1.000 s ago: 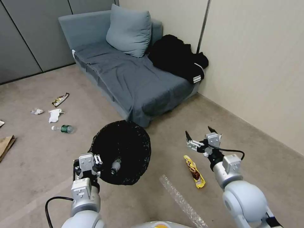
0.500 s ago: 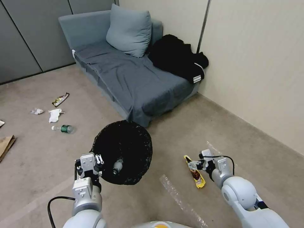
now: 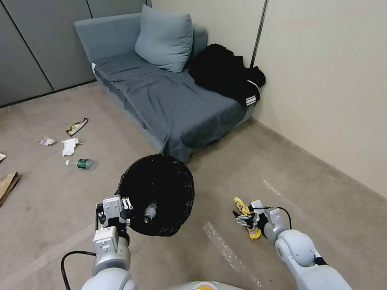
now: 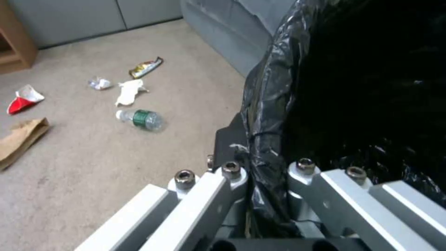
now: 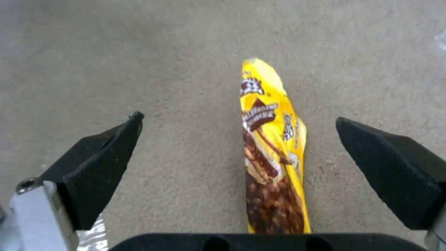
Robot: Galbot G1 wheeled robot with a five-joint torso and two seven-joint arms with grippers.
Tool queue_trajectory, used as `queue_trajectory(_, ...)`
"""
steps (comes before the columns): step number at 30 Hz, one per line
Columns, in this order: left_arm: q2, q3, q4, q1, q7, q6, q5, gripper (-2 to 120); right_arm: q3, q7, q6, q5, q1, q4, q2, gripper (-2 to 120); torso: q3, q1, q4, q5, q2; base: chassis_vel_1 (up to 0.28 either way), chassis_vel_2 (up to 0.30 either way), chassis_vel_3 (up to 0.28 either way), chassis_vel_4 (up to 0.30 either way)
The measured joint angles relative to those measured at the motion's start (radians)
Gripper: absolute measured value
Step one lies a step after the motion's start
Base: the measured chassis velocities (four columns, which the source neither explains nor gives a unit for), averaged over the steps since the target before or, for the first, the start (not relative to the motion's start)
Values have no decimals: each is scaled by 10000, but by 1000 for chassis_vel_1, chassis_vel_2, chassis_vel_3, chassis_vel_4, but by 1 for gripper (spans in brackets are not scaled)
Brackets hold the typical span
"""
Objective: Pick up the trash bin, then pick up the garbage from the floor and place it into the trash bin.
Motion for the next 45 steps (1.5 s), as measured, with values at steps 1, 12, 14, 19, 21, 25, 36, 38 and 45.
queue_trajectory(1,0,0,0,0,0,0,0,3,0,0,0,0,0,0,0,100,0,0,0,0,0,0,0,0,0)
queue_trajectory(12,-15,-50,0,57,-15,-38,154,3,-23,33,925,-129,540,-1540,215,99,0,0,0,0,0,0,0,0,0)
queue_trajectory(14,-17,-50,0,58,-17,-39,165,3,-19,40,971,-114,566,-1602,210,99,0,0,-1,-1,0,0,0,0,0)
queue_trajectory(19,-45,23,55,36,-17,-45,225,3,-21,60,1104,-128,662,-1865,294,82,0,0,-1,-1,0,0,0,0,0)
queue_trajectory(21,-45,26,55,37,-17,-45,226,3,-22,65,1147,-151,692,-1958,325,78,0,0,-1,-1,0,0,0,0,0)
queue_trajectory(25,-28,-2,37,64,-17,-61,210,3,-19,70,1323,-264,815,-2399,417,59,0,0,-1,-1,0,0,0,0,0)
queue_trajectory(36,-17,-2,29,116,-18,-133,204,3,29,72,1650,-415,898,-2916,545,21,0,0,-1,0,0,0,0,0,0)
queue_trajectory(38,-17,0,29,115,-18,-139,204,3,33,86,1673,-415,892,-2916,546,16,0,0,0,0,0,0,0,0,0)
queue_trajectory(45,0,73,38,88,-18,-151,222,3,60,212,1733,-310,726,-2516,425,0,0,0,1,0,0,0,0,0,0)
